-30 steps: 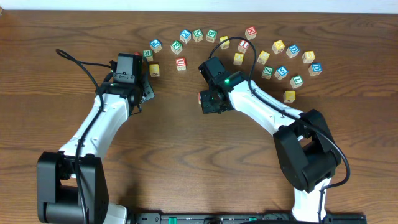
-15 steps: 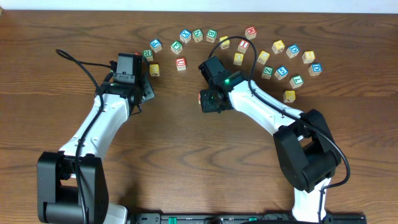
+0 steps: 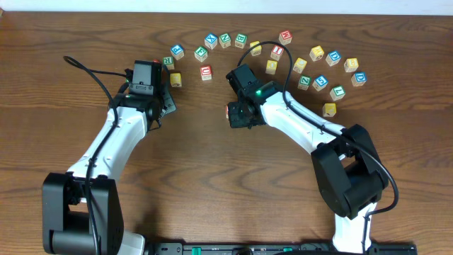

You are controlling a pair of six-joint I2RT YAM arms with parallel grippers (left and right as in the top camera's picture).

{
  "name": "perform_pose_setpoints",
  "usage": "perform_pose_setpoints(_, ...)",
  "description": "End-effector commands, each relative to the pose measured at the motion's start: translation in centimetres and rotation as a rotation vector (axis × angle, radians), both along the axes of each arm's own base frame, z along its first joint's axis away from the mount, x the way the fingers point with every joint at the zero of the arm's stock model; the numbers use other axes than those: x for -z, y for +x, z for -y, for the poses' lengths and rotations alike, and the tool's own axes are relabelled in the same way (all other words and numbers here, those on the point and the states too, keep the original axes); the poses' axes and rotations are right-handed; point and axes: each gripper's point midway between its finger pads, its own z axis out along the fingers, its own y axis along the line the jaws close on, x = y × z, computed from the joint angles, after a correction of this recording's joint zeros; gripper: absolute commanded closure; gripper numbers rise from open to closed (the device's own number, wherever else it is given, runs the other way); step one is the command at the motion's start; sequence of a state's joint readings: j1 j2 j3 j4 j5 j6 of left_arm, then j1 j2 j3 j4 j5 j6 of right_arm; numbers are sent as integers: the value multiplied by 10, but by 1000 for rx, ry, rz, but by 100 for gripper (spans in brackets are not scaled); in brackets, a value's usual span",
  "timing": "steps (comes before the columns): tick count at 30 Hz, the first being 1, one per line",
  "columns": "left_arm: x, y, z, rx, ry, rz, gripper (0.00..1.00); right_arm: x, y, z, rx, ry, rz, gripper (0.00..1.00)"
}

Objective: Spell out AI2

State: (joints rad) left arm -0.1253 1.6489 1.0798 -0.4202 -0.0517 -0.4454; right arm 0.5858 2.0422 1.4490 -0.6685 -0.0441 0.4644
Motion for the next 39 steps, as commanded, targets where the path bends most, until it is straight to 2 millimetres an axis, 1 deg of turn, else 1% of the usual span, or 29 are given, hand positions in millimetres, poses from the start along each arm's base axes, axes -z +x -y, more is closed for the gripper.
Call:
perform_pose_setpoints(1,-1,1,-3,-13,9,4,92,8,-1,8,31,-21,-10,97)
perform_pose_setpoints(15,-1,1,-3,-13,9,3,92,7,6,9,41,-20,17,97)
perform_pose_setpoints(25,-1,1,-3,-13,9,4,92,7,6,8,37,-21,18,98)
perform_pose_setpoints(28,-1,1,-3,-13,9,4,92,5,5,-1,-35,13,25,98)
perform_pose_setpoints(30,-1,1,-3,-13,8,4,92,1,5,-7,-64,38,25,99)
perform_pose_setpoints(32,-1,1,-3,-12,8,3,92,-4,4,-8,-66,49,27,99)
perform_pose_setpoints(39,-1,1,0,-5,8,3,92,-41,9,-5,-70,75,94,99)
